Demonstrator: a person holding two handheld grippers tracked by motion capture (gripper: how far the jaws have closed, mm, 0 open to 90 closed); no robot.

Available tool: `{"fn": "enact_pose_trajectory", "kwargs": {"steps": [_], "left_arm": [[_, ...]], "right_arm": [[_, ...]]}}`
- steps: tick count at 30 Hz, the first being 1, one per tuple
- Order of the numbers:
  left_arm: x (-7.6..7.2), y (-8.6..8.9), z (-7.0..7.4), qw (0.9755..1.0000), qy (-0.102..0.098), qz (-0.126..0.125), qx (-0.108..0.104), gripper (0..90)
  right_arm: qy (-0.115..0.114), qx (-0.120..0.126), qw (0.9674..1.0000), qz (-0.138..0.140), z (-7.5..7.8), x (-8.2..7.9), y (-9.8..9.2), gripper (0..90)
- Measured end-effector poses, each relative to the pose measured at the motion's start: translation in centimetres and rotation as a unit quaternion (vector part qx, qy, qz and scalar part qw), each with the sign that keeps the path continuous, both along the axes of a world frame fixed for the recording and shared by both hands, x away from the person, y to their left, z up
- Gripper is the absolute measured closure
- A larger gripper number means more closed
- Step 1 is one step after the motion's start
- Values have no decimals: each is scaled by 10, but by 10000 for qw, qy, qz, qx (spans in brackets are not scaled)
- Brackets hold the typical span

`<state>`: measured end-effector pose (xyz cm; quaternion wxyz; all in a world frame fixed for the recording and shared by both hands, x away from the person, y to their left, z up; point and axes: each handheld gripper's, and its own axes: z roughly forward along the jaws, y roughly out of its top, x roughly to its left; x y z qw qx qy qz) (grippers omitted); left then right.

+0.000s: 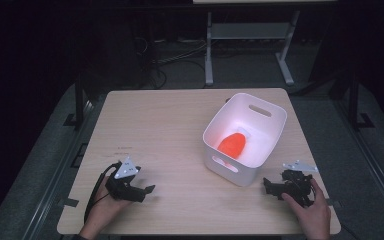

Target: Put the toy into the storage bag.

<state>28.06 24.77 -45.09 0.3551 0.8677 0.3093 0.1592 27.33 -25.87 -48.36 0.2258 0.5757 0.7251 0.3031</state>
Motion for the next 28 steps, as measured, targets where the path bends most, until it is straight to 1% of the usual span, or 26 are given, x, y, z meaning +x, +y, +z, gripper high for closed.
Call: {"fn": "enact_pose_trajectory", "kwargs": {"steps": [1,5,7,8,9,11,13,15,18,19,28], "left_arm": [[0,0,0,10000,0,0,0,151],[-3,3,-6,9999,8,22,135,151],[-3,3,-8,9999,1,49,149,151],[-3,4,-9,9999,19,72,104,151],[-3,5,-11,9999,41,72,141,150],[-3,5,-14,9998,106,58,135,138],[-3,4,-18,9998,122,41,161,137],[-2,5,-20,9999,138,36,35,130],[-2,6,-22,9999,121,25,-55,126],[-2,7,-24,9996,183,57,-193,125],[-2,8,-24,9996,180,84,-175,125]], "right_arm": [[0,0,10000,0,0,0,0,0],[-1,0,10000,2,0,0,0,0],[-1,-1,10000,1,0,0,0,0],[0,1,10000,1,0,0,0,0],[0,1,10000,-1,0,0,0,0],[-2,0,10000,3,0,0,0,0],[-1,-1,10000,2,0,0,0,0],[-1,-1,10000,1,0,0,0,0],[-1,0,10000,2,0,0,0,0],[0,1,10000,0,0,0,0,0],[1,0,10000,-1,0,0,0,0]]}}
